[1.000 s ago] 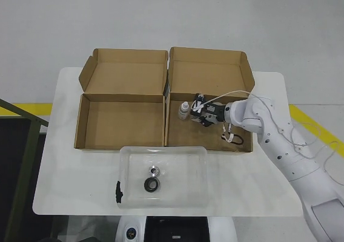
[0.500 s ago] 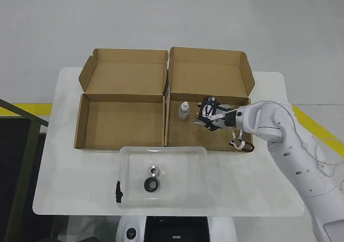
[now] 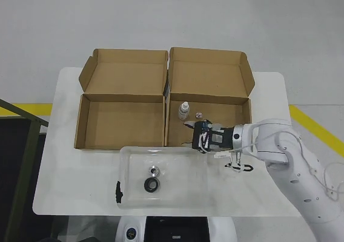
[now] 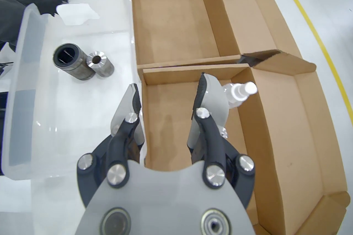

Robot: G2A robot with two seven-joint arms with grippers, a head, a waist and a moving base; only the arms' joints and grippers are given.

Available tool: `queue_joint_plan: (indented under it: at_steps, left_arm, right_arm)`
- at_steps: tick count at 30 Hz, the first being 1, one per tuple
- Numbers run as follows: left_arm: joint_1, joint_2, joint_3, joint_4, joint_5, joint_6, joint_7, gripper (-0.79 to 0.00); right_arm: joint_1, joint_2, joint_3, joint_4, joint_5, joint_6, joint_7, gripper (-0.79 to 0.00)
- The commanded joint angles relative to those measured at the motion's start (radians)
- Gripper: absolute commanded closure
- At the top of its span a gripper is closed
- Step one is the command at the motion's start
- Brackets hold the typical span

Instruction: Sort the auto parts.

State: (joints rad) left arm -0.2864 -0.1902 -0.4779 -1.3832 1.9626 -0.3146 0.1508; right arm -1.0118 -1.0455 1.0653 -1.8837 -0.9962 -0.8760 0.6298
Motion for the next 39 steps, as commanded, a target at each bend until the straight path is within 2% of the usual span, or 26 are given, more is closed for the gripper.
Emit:
queue_joint_plan:
  at_steps: [1,8,21,39]
  left_arm:
    - [0.000,0.000,0.000,0.000,0.000,0.000,0.000,-0.785]
    - [0.000,0.000,0.000,0.000,0.000,0.000,0.000,-0.785]
    - [0.000,0.000,0.000,0.000,0.000,0.000,0.000,-0.785]
    - [0.000,0.000,0.000,0.000,0.000,0.000,0.000,-0.785]
  right_arm:
    - [-0.008,-0.001,-0.019,-0.022,-0.002,-0.001,0.001,-0.382]
    - [-0.005,-0.012,-0.114,-0.061,-0.035,0.003,-0.006,-0.376]
    - [0.031,-0.042,-0.266,-0.009,-0.136,0.040,-0.032,-0.382]
    - [0.034,-0.067,-0.361,0.058,-0.286,0.102,-0.057,-0.369]
